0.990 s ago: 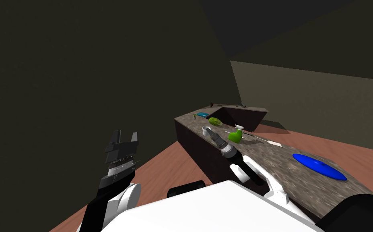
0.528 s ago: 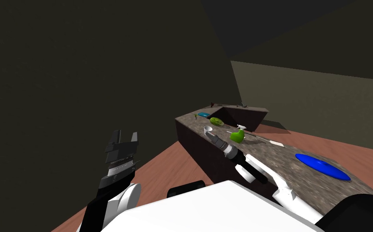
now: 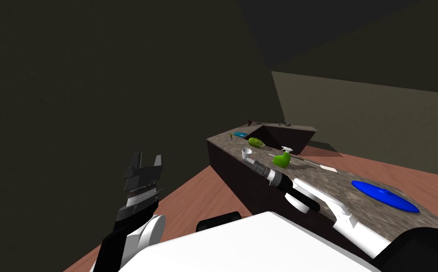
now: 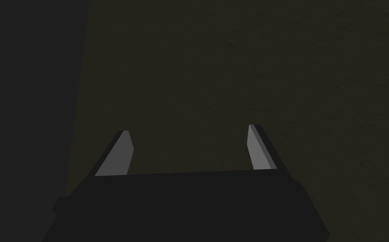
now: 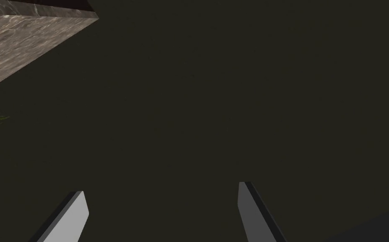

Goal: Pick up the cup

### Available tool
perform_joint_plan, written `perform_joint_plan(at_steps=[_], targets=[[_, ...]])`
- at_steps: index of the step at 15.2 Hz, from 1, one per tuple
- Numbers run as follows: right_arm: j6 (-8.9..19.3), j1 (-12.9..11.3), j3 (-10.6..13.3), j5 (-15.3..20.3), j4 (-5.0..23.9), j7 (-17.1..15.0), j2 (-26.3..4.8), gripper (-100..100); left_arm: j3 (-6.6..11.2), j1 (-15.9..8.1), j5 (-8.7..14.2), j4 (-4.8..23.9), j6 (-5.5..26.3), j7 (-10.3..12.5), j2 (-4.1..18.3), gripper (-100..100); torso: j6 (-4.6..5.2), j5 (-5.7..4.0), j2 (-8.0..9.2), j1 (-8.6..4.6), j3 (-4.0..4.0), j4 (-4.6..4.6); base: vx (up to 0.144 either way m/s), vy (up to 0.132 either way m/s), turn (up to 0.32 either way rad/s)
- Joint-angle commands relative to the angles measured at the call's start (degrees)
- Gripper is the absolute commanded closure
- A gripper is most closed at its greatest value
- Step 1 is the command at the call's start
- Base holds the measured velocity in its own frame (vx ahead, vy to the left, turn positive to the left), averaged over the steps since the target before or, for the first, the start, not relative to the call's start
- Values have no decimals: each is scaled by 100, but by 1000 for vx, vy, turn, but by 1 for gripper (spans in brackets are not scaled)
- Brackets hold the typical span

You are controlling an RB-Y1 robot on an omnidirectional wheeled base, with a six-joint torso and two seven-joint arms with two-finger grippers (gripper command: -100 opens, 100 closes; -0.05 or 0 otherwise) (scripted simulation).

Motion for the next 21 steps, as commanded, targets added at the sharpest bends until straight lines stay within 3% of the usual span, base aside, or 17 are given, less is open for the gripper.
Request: perform_joint_plan(at_steps=[1, 2, 4, 5, 7, 8, 10, 11, 13, 14, 17, 18, 20, 21], targets=[[29, -16, 25, 45, 72, 26, -227, -100, 0, 0, 0, 0, 0, 0, 0, 0, 0, 0, 0, 0, 0, 0, 20, 43, -4], [59, 8, 24, 146, 259, 79, -399, -100, 0, 0, 0, 0, 0, 0, 0, 0, 0, 0, 0, -2, 0, 0, 26, 55, 9], [59, 8, 24, 146, 259, 79, -618, -100, 0, 0, 0, 0, 0, 0, 0, 0, 0, 0, -2, 0, -1, -1, 24, 48, 0], [88, 37, 25, 248, 444, 134, -783, -100, 0, 0, 0, 0, 0, 0, 0, 0, 0, 0, -1, -3, -1, 0, 24, 52, 9], [88, 37, 25, 248, 444, 134, -1012, -100, 0, 0, 0, 0, 0, 0, 0, 0, 0, 0, -2, 0, -1, -1, 23, 50, 2], [114, 70, 26, 349, 628, 192, -1165, -100, 0, 0, 0, 0, 0, 0, 0, 0, 0, 0, -1, -2, 0, 0, 32, 56, 6], [114, 70, 26, 349, 628, 192, -1406, -100, 0, 0, 0, 0, 0, 0, 0, 0, 0, 0, -6, 1, -3, -1, 34, 52, 4], [137, 107, 30, 449, 808, 252, -1560, -100, 0, 0, 0, 0, 0, 0, 0, 0, 0, 0, -5, -2, -3, -1, 33, 46, 14], [137, 107, 30, 449, 808, 252, -1799, -100, 0, 0, 0, 0, 0, 0, 0, 0, 0, 0, -6, -2, -4, -1, 36, 43, 4], [156, 149, 36, 549, 985, 313, -1934, -100, 0, 0, 0, 0, 0, 0, 0, 0, 0, 0, -6, -4, -3, -1, 45, 46, 10], [156, 149, 36, 549, 985, 313, -2187, -100, 0, 0, 0, 0, 0, 0, 0, 0, 0, 1, -7, -1, -4, -2, 30, 42, 4], [172, 197, 45, 648, 1157, 377, -2397, -100, 0, 0, 0, 0, 0, 0, 0, 0, 0, -1, -2, -7, -2, -1, 28, 30, 14], [172, 197, 45, 648, 1157, 377, -2569, -100, 0, 0, 0, 0, 0, 0, 0, 0, 0, -1, -6, -5, -3, -1, 36, 41, 10], [185, 250, 57, 745, 1324, 441, -2753, -100, 0, 0, 0, 0, 0, 0, 0, 0, 0, -1, -5, -6, -3, -1, 48, 42, 19]])
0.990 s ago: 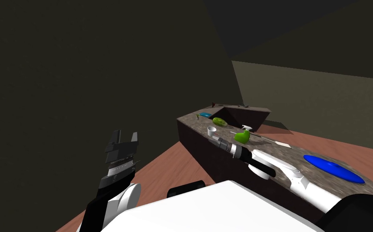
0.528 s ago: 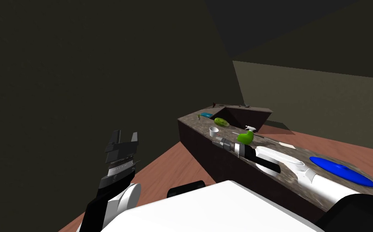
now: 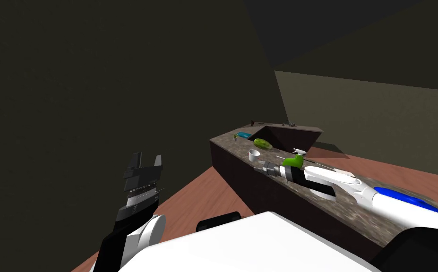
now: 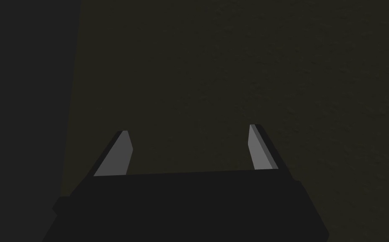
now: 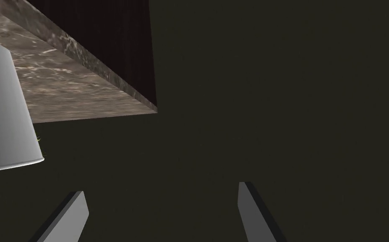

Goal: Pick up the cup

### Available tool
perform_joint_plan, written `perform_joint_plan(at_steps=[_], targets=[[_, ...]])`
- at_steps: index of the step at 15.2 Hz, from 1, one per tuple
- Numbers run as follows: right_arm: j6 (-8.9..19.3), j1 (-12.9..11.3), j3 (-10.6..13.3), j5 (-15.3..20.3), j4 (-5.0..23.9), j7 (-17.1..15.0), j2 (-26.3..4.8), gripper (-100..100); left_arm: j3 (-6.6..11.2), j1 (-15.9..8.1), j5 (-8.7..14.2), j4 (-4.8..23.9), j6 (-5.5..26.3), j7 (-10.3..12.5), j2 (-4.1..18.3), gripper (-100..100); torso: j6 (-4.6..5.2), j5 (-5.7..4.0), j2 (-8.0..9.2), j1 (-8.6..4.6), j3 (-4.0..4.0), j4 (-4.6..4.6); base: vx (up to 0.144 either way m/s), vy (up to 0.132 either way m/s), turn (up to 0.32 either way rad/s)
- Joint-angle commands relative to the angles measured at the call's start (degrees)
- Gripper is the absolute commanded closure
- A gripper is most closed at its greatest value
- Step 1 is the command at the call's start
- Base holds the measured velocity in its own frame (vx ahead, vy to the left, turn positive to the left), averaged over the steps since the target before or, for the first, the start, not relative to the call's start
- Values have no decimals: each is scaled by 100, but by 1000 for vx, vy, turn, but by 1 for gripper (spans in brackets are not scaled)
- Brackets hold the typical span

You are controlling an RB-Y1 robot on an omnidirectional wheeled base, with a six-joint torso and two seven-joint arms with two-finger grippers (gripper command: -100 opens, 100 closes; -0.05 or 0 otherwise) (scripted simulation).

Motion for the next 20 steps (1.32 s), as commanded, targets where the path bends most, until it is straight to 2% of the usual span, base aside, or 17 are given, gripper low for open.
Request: perform_joint_plan(at_steps=[1, 2, 3, 5, 6, 8, 9, 11, 12, 13, 14, 15, 18, 19, 20], targets=[[22, 89, -26, 64, 79, 58, -286, -100, 0, 0, 0, 0, 0, 0, 0, 0, 0, 0, 0, 0, 0, 0, 53, 49, 17], [22, 89, -26, 64, 79, 58, -359, -100, 0, 0, 0, 0, 0, 0, 0, 0, 0, 1, -2, 2, -1, -1, 39, 36, 1], [31, 147, -10, 159, 239, 123, -528, -100, 0, 0, 0, 0, 0, 0, 0, 0, 0, 1, -1, 1, -1, 0, 55, 45, 17], [31, 147, -10, 159, 239, 123, -725, -100, 0, 0, 0, 0, 0, 0, 0, 0, -1, 1, -7, 3, -4, -2, 53, 43, 15], [36, 212, 11, 253, 391, 190, -882, -100, 0, 0, 0, 0, 0, 0, 0, 0, 0, 1, -4, 1, -3, -1, 58, 51, 22], [36, 212, 11, 253, 391, 190, -1080, -100, 0, 0, 0, 0, 0, 0, 0, 0, -1, 2, -8, 6, -5, -2, 54, 49, 14], [37, 282, 36, 344, 535, 256, -1238, -100, 0, 0, 0, 0, 0, 0, 0, 0, 0, 1, -5, 4, -4, -2, 44, 44, 27], [37, 282, 36, 344, 535, 256, -1422, -100, 0, 0, 0, 0, 0, 0, 0, 0, -1, 1, -6, 3, -4, -1, 51, 39, 15], [34, 358, 66, 432, 668, 322, -1600, -100, 0, 0, 0, 0, 0, 0, 0, 0, -1, 1, -5, 1, -3, -1, 67, 39, 34], [34, 358, 66, 432, 668, 322, -1721, -100, 0, 0, 0, 0, 0, 0, 0, 0, -1, 0, -9, 1, -5, -2, 75, 49, 31], [34, 358, 66, 432, 668, 322, -1749, -100, 0, 0, 0, 0, 0, 0, 0, 0, -1, 1, -12, 4, -7, -3, 55, 37, 4], [26, 440, 102, 517, 792, 387, -1947, -100, 0, 0, 0, 0, 0, 0, 0, 0, -1, 1, -10, 2, -6, -3, 57, 49, 27], [16, 527, 143, 600, 904, 450, -2331, -100, 0, 0, 0, 0, 0, 0, 0, 0, -2, 1, -18, 2, -10, -4, 87, 38, 40], [16, 527, 143, 600, 904, 450, -2352, -100, 0, 1, 0, 0, 0, 0, 0, 0, -2, 1, -23, 0, -13, -5, 80, 31, 9], [1, 620, 190, 679, 1006, 512, -2549, -100, 0, 1, 0, 0, 0, 0, 0, 0, -1, 0, -20, 0, -13, -5, 87, 45, 33]])
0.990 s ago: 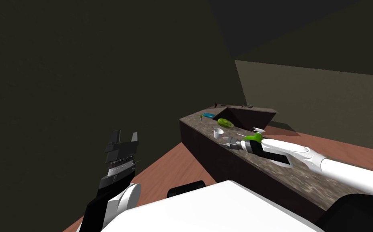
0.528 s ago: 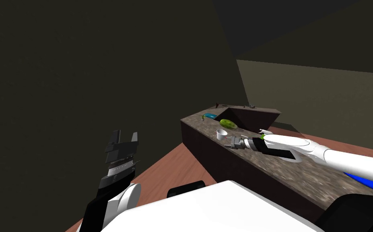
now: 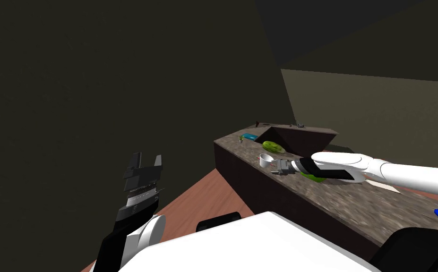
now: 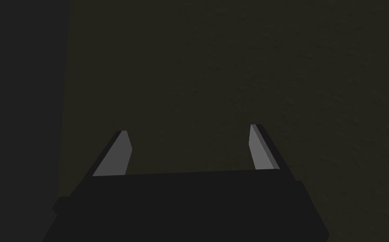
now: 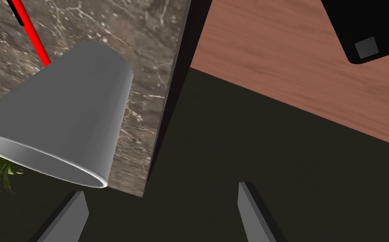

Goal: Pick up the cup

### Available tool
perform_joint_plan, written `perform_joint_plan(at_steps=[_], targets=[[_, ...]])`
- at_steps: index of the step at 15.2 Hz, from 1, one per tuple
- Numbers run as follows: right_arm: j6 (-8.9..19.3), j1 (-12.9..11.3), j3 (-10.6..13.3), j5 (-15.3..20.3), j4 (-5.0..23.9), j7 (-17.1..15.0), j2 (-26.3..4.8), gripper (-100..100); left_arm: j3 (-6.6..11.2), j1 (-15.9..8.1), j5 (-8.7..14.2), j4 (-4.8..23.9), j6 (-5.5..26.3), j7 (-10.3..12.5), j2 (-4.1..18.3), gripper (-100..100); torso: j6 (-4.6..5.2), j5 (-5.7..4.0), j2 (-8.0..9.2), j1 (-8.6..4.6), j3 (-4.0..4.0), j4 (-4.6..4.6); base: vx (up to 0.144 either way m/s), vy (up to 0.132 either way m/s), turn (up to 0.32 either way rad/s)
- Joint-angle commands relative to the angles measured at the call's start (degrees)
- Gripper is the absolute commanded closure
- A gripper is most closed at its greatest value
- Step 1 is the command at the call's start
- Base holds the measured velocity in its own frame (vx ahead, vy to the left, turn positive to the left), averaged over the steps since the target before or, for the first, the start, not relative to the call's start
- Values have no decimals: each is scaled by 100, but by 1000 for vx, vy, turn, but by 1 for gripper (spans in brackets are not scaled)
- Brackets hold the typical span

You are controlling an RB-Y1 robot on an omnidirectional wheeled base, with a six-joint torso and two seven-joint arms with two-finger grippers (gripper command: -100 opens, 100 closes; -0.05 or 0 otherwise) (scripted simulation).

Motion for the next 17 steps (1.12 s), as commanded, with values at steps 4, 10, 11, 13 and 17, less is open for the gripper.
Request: perform_joint_plan(at_steps=[4, 10, 11, 13, 17], targets=[[-51, 247, 0, 99, 168, 129, -516, -100, 0, 0, 0, 0, 0, 0, 0, 0, 0, 0, 8, 1, 4, 2, 69, 41, 25], [-96, 454, 122, 237, 318, 238, -958, -100, 0, 0, 0, 0, 0, 0, 0, 0, 0, 0, -1, -2, -1, -1, 77, 28, 31], [-122, 558, 188, 298, 377, 287, -1147, -100, 0, 0, 0, 0, 0, 0, 0, 0, 1, -1, 6, -6, 3, 1, 58, 26, 29], [-148, 660, 253, 354, 428, 333, -1314, -100, 0, 0, 0, 0, 0, 0, 0, 0, -1, 0, 2, 0, 2, 1, 97, 46, 55], [-174, 756, 317, -133, 469, 509, -1460, -100, 0, 0, 0, 0, 0, 0, 0, 0, 1, -1, 3, -3, 1, 1, 74, 30, 18]])
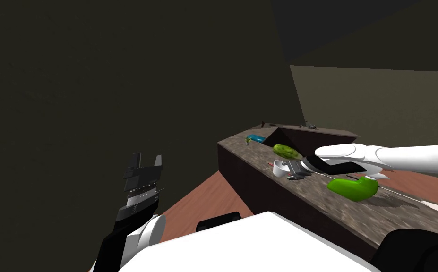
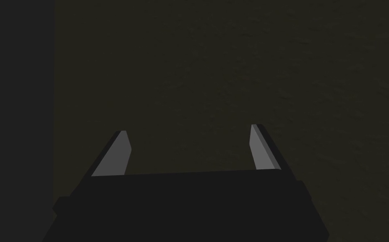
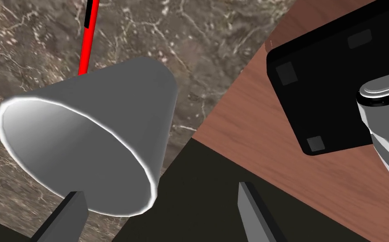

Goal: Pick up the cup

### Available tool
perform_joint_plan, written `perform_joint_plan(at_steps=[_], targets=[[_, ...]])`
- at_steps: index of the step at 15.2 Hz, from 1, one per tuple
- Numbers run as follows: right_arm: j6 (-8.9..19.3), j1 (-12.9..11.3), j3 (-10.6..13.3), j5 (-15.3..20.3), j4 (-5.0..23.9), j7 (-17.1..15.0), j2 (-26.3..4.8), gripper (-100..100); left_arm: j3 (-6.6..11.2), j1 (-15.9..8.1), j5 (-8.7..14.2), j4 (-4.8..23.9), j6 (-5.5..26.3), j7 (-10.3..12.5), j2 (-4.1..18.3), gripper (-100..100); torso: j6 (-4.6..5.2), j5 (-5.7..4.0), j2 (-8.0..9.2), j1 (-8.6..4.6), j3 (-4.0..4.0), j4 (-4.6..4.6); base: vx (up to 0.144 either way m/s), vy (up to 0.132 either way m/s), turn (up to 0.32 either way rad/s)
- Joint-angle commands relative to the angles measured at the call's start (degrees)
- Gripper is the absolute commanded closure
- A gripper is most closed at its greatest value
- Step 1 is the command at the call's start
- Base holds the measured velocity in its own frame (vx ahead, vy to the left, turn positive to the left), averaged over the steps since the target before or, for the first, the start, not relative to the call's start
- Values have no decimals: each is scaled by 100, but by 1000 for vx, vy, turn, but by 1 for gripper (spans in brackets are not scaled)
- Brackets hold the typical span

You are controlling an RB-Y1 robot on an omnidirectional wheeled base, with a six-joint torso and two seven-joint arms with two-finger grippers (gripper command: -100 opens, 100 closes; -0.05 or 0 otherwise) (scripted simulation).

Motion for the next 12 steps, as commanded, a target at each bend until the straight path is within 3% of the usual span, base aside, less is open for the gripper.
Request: perform_joint_plan(at_steps=[1, 5, 6, 9, 11, 12], targets=[[-70, -6, -67, 286, 13, -286, 52, -100, 0, 0, 0, 0, 0, 0, 0, 0, 0, 0, 0, 0, 0, 0, 10, -4, -4], [-70, -6, -67, 683, 13, -303, 52, -100, 0, -1, 0, 0, 0, 0, 0, 0, 2, -3, 30, -11, 18, 8, -9, -6, 0], [-118, 164, 47, 765, 71, -236, -175, -100, 0, -1, 0, 0, 0, 0, 0, 0, 2, -3, 31, -11, 19, 8, 53, 25, 48], [-165, 322, 154, 833, 109, -178, -354, -100, 0, 0, 0, 0, 0, 0, 0, 0, -2, 1, -8, 4, -3, -1, 105, 30, 54], [-127, 261, 195, 798, 87, -168, -329, -100, 0, 0, 0, 0, 0, 0, 0, 0, -1, 1, -13, 3, -7, -3, 67, 14, 11], [-43, 328, 210, 870, 114, -106, -143, -100, 0, 0, 0, 0, 0, 0, 0, 0, -1, 0, -4, -1, -2, -1, 27, 6, 79]])
